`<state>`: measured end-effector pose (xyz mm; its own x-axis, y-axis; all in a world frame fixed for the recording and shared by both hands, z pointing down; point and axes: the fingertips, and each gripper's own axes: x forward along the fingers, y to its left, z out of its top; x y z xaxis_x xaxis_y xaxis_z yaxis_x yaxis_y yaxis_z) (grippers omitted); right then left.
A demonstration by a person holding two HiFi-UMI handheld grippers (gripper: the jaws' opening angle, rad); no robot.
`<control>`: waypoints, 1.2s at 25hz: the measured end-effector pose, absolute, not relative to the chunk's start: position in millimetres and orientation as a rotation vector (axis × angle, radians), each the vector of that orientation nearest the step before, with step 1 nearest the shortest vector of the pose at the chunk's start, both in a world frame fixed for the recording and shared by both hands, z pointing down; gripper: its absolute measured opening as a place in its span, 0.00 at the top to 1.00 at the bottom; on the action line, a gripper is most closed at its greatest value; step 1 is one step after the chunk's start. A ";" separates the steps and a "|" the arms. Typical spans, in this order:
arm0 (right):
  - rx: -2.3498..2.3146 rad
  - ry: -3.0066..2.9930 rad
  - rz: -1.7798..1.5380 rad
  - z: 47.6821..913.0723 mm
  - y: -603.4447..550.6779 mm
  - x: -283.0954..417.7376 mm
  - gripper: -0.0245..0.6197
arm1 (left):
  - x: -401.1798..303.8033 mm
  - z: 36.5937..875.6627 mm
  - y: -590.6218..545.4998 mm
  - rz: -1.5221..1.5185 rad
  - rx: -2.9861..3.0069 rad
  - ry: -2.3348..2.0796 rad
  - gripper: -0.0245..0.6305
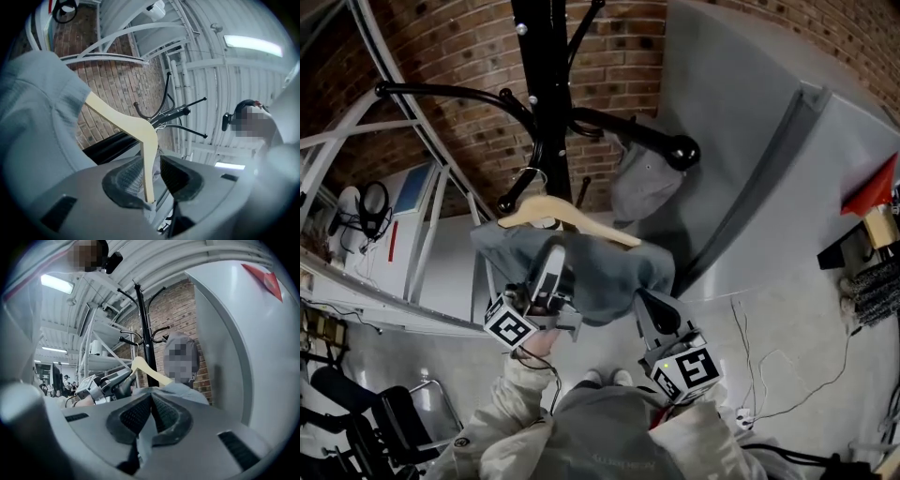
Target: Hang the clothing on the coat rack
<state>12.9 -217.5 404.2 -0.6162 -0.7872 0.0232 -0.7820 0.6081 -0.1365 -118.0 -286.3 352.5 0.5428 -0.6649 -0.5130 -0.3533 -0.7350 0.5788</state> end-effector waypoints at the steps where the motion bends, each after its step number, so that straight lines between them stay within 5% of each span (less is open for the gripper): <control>1: -1.339 2.793 -0.225 408.2 -216.1 11.8 0.92 | -118.4 356.4 -281.8 -1.023 2.377 -0.860 0.78; 30: -1.283 2.834 -0.267 428.1 -106.1 -85.6 0.92 | -171.9 443.2 -101.0 -0.142 2.678 -1.435 0.95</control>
<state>-85.6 -106.1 428.1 -0.6620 -0.7476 0.0530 -0.7444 0.6476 -0.1628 -171.9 -101.0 443.2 0.5517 -0.8333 -0.0352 -0.8240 -0.5511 0.1317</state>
